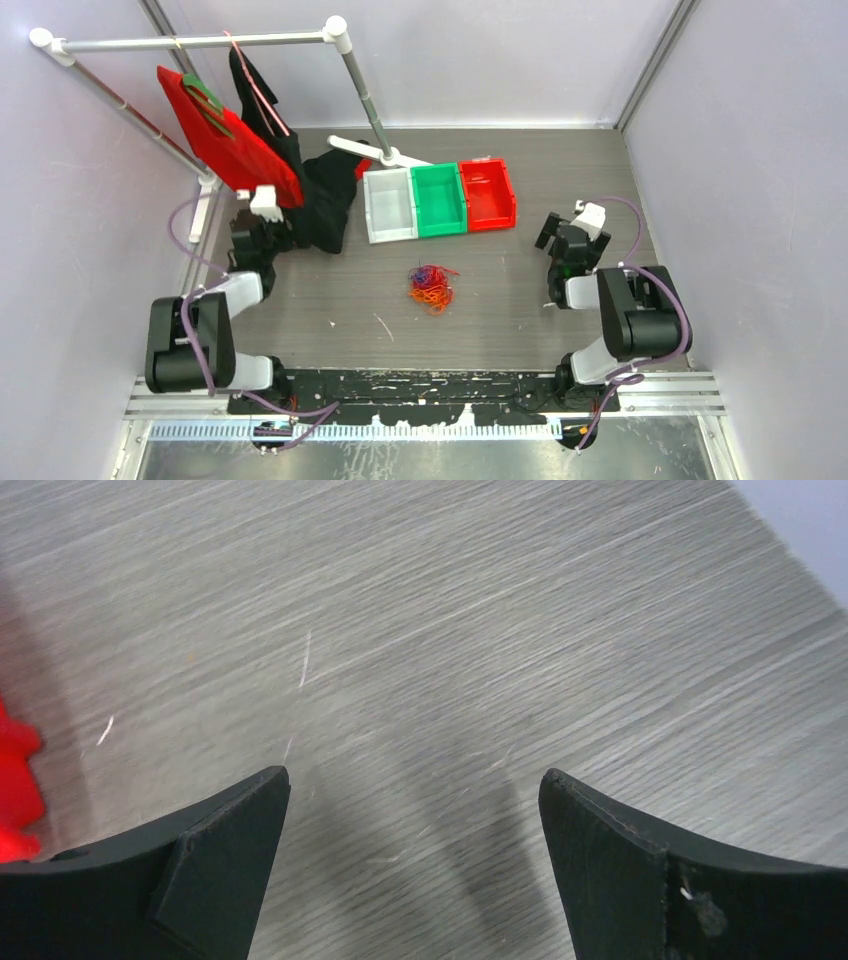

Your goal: Untangle the cables

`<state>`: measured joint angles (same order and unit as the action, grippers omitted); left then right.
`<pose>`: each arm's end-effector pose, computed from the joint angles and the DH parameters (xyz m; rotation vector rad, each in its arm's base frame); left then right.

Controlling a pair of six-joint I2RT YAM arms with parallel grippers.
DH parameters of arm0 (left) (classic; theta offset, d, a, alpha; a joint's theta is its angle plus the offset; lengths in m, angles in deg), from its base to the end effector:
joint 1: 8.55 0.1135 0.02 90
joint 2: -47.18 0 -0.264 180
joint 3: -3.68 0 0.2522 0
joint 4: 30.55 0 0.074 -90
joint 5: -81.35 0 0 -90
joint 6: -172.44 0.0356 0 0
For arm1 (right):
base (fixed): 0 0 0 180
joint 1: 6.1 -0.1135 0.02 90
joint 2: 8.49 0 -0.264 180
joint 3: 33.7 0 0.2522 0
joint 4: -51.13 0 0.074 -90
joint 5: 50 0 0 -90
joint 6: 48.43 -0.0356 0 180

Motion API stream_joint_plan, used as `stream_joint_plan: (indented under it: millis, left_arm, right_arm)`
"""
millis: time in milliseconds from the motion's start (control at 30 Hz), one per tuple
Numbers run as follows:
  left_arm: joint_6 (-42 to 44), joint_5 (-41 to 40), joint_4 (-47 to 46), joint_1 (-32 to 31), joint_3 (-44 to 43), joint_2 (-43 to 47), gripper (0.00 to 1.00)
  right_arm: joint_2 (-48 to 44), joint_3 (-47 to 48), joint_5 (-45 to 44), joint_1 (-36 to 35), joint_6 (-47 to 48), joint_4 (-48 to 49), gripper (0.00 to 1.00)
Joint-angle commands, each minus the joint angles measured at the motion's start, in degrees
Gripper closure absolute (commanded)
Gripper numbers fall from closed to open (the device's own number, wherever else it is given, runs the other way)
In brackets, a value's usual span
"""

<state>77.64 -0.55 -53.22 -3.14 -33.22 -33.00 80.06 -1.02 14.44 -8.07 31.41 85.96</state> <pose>0.2601 0.0196 0.1623 -0.0774 1.9274 -0.1293 0.2542 -0.0066 0.1306 0.4282 1.8625 -0.2889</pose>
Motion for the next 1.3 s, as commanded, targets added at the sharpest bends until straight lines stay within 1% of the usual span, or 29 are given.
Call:
stream_joint_plan:
  millis: [0, 33, 67, 167, 233, 267, 300, 367, 400, 467, 533, 567, 633, 700, 800, 833, 867, 933, 1033, 1167, 1267]
  left_arm:
    - [8.1, 1.8, 29.8, 1.3, -14.5, 6.9, 0.01]
    - [8.8, 3.3, 34.2, 2.0, -16.1, 8.0, 0.01]
    - [9.5, 5.2, 38.3, 2.9, -16.6, 10.2, 0.01]
    - [12.5, 9.9, 46.6, 5.3, -17.3, 14.9, 0.01]
    - [15.1, 12.6, 52.9, 7.4, -18.5, 17.9, 0.01]
    - [16.3, 14.0, 55.9, 8.7, -19.4, 19.3, 0.01]
    - [17.5, 15.7, 59.1, 10.9, -20.5, 20.5, 0.01]
    - [19.8, 19.2, 64.7, 14.6, -23.7, 22.2, 0.01]
    - [20.7, 21.0, 69.0, 16.8, -25.6, 22.4, 0.01]
    - [23.0, 23.8, 75.9, 19.4, -29.7, 22.0, 0.01]
    - [26.5, 25.6, 83.7, 20.5, -34.0, 21.4, 0.01]
    - [28.5, 25.9, 87.7, 20.6, -35.9, 21.2, 0.00]
    - [32.0, 26.6, 94.1, 20.6, -38.8, 21.1, 0.01]
    - [35.6, 28.6, 100.2, 20.7, -41.1, 21.2, 0.00]
    - [39.4, 32.7, 107.0, 20.5, -43.4, 21.6, 0.03]
    - [40.5, 34.0, 109.1, 20.1, -44.2, 21.3, 0.04]
    - [40.7, 34.8, 111.1, 19.3, -45.0, 20.8, 0.05]
    - [41.7, 35.2, 115.8, 16.2, -46.7, 19.8, 0.11]
    - [43.3, 34.0, 120.2, 7.2, -46.7, 19.5, 0.19]
    - [37.9, 27.5, 117.3, -7.2, -46.3, 20.2, 0.20]
    - [35.2, 23.1, 115.6, -16.4, -46.8, 17.7, 0.21]
  right_arm:
    - [-7.3, 12.0, -10.2, 0.2, -4.9, -22.6, 0.00]
    - [-7.4, 14.4, -10.6, 0.2, -5.5, -27.5, 0.00]
    - [-7.6, 15.4, -10.0, 0.2, -5.8, -30.1, 0.00]
    - [-10.4, 15.3, -9.7, 0.2, -12.7, -32.8, 0.00]
    - [-12.5, 16.6, -5.4, 0.2, -12.9, -35.1, 0.00]
    - [-13.4, 17.8, -5.1, 0.2, -15.9, -37.3, 0.00]
    - [-14.3, 19.2, -6.5, 0.2, -19.6, -39.6, 0.00]
    - [-15.6, 23.2, -7.7, 0.3, -28.8, -48.5, 0.00]
    - [-16.0, 25.5, -5.3, 0.4, -30.1, -51.9, 0.00]
    - [-16.1, 28.6, 4.3, 0.4, -28.5, -55.2, 0.00]
    - [-16.8, 29.9, 13.7, 0.0, -28.2, -56.6, 0.00]
    - [-17.5, 29.7, 16.3, -0.8, -28.4, -56.8, 0.00]
    - [-19.2, 29.9, 16.5, -4.8, -27.7, -59.2, 0.00]
    - [-20.8, 30.2, 13.2, -11.4, -25.8, -62.2, 0.01]
    - [-23.5, 29.9, 9.0, -20.8, -25.1, -65.2, 0.06]
    - [-24.4, 29.5, 8.9, -23.1, -25.3, -65.5, 0.08]
    - [-25.1, 29.0, 8.8, -25.4, -25.6, -66.0, 0.10]
    - [-26.0, 27.9, 10.2, -28.8, -26.6, -66.2, 0.16]
    - [-26.0, 27.3, 12.9, -33.5, -28.3, -67.0, 0.24]
    - [-25.4, 26.7, 12.7, -40.5, -29.7, -68.2, 0.26]
    - [-23.8, 27.2, 13.7, -43.1, -31.0, -69.4, 0.26]
